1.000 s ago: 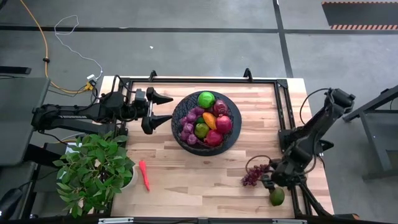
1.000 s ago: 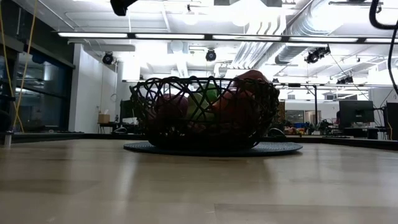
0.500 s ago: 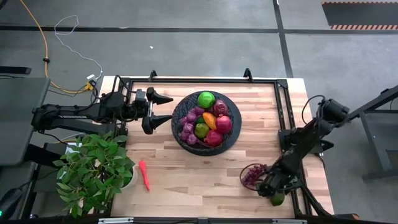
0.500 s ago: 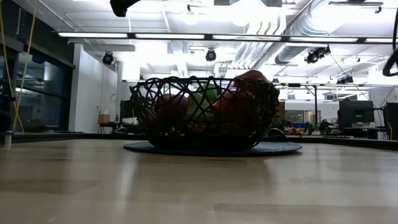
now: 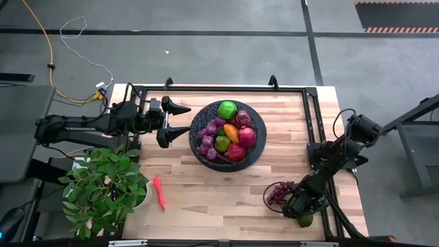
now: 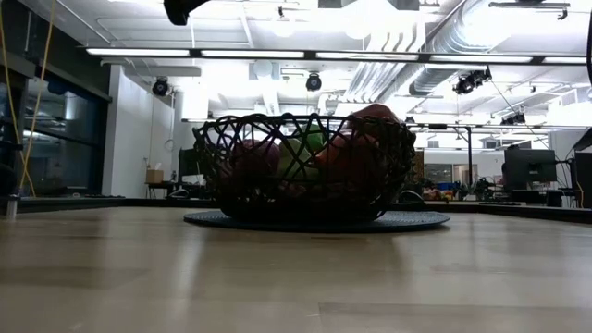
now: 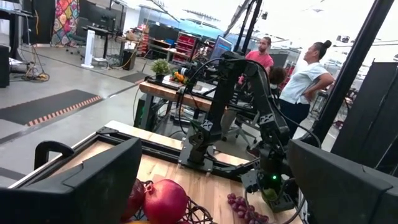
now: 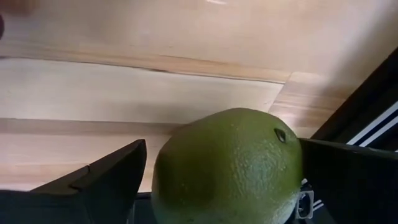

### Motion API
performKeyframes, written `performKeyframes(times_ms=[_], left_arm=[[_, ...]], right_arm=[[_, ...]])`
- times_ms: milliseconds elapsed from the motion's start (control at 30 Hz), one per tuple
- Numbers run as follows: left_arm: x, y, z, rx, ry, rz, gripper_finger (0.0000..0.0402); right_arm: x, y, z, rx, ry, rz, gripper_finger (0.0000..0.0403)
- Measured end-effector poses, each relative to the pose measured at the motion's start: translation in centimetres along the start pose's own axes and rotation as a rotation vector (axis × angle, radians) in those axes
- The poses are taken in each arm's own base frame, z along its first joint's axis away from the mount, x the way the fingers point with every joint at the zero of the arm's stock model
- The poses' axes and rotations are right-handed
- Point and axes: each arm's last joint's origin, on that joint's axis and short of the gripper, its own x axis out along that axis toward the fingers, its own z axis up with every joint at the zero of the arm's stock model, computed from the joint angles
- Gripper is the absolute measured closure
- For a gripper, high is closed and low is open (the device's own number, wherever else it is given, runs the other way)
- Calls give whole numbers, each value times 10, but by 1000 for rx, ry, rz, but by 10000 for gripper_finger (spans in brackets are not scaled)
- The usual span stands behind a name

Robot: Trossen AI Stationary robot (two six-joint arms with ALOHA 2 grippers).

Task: Build produce basket
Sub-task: Put the green lime into basket

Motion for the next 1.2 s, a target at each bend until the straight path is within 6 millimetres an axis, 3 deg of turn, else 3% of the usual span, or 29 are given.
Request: performKeyframes(times_ms=[300, 500, 633, 800, 967, 1200], left_arm=[[0, 0, 0, 0, 0, 0, 13], [0, 0, 0, 0, 0, 0, 13], [0, 0, 0, 0, 0, 0, 13], [0, 0, 0, 0, 0, 0, 13], [0, 0, 0, 0, -1, 3, 13], [0, 1, 2, -22, -21, 48, 13]], right_arm=[[0, -1, -2, -82, 53, -38, 106], [-14, 3, -8, -263, 106, -3, 121], [-52, 10, -10, -425, 77, 207, 121], [-122, 20, 9, -629, -78, 639, 122], [-187, 26, 52, -745, -404, 984, 122], [-247, 38, 112, -897, -945, 1207, 123]])
